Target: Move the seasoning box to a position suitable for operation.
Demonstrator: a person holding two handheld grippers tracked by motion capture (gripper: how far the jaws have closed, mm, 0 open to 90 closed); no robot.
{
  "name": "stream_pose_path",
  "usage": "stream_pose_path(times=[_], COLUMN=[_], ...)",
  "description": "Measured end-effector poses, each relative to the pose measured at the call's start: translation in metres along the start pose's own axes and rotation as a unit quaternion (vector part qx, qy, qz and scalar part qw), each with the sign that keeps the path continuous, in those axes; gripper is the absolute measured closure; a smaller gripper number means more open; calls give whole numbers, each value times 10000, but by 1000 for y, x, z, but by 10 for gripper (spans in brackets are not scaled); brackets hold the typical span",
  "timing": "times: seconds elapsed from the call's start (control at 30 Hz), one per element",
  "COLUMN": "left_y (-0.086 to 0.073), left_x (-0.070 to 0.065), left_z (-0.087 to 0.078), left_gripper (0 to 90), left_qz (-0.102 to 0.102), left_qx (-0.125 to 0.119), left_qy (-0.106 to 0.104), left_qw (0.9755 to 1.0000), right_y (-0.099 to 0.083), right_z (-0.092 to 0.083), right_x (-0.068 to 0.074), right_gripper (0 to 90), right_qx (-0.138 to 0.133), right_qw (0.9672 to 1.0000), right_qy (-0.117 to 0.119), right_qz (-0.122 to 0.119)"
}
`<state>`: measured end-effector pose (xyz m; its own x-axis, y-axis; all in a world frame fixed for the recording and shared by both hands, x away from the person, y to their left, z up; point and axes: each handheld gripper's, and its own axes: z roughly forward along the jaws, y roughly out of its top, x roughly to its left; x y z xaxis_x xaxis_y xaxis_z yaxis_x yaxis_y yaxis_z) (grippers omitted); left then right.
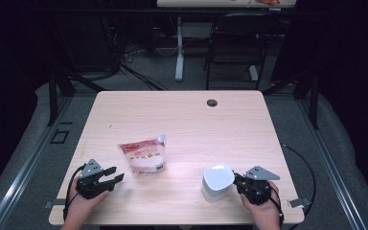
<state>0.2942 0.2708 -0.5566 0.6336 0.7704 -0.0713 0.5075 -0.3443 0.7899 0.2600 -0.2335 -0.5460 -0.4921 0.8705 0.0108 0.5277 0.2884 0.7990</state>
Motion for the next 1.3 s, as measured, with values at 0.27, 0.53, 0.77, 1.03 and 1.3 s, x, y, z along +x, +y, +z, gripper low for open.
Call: stream_pose_path(times=[0.27,0.53,0.77,1.03,1.3], left_y=[0,0,0,0,0], left_x=[-2,-2,-2,-2,-2], left_z=[-1,0,-1,0,0], left_gripper=[537,537,537,537,537], left_qz=[51,24,20,34,61], left_qx=[17,-4,3,8,9], left_qy=[2,-18,-21,-32,-21], left_qw=[10000,10000,10000,10000,10000], right_y=[-3,-6,-7,0,14], right_z=[-9,-25,-34,-41,-42], right_x=[7,6,5,2,-1], right_gripper=[812,757,746,767,900], right_qx=[155,-158,-328,-508,-486], right_qw=[9999,9994,9985,9973,9981], right_qy=[52,275,379,371,233], right_qz=[-49,144,236,369,294])
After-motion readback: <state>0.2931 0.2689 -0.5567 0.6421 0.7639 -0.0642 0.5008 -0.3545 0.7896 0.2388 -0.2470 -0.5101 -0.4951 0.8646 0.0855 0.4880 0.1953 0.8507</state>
